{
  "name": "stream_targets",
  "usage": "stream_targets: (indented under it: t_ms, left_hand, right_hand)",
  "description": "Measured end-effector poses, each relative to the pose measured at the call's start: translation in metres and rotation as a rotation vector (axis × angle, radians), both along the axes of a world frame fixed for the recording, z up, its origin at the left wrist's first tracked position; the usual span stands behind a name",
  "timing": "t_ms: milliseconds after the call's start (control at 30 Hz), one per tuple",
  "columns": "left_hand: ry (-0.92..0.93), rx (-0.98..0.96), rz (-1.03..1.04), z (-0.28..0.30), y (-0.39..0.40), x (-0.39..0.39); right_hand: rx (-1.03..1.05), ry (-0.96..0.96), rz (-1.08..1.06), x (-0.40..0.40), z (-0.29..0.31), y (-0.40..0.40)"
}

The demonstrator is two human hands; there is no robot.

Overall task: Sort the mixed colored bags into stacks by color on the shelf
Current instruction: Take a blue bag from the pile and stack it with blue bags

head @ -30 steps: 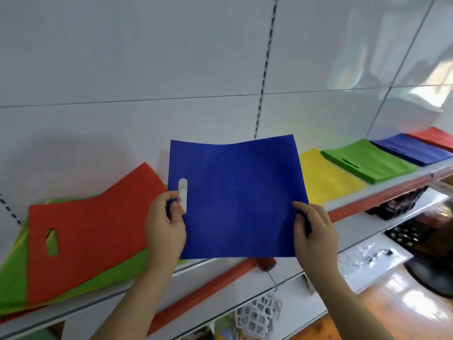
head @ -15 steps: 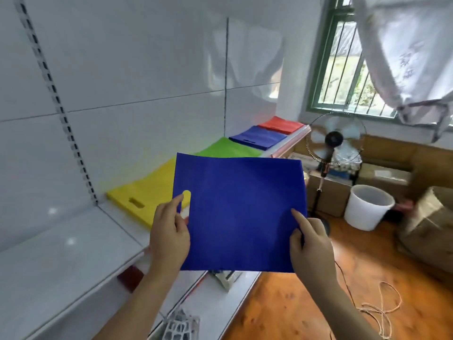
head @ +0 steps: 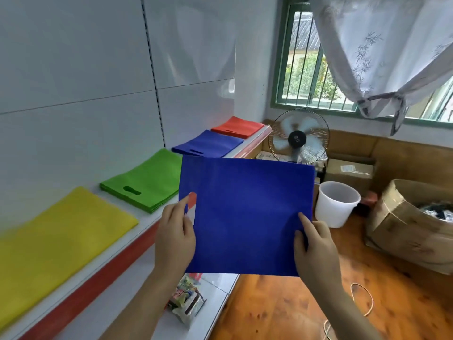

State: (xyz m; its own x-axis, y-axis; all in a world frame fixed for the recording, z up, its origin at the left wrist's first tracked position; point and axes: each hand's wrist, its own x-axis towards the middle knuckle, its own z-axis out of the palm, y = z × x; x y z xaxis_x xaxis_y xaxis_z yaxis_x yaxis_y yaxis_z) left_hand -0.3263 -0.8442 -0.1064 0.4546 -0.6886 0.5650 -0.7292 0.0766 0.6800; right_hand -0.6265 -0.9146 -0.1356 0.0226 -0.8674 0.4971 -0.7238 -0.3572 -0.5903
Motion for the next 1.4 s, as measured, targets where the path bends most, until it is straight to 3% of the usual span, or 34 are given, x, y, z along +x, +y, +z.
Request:
stream_targets:
  t_ms: [533,733,1033,1400]
  left_hand:
    - [0.076,0.043,0.049,-0.002,-0.282,0.052]
    - [0.064,0.058,0.218,-0.007,-0.362,0.061]
    - [0.061,0.128,0.554,-0.011,-0.423,0.073]
    - [0.065,0.306,0.759,-0.026,-0.463,0.120]
  right_hand:
    - [-0.012,0.021,0.036,0.046,0.020,-0.287]
    - [-0.034,0.003,0.175,0.071,0.019,-0.402]
    - [-0.003,0.071,0.495,0.132,0.025,-0.563]
    - [0.033,0.145,0.728,0.252,0.028,-0.642]
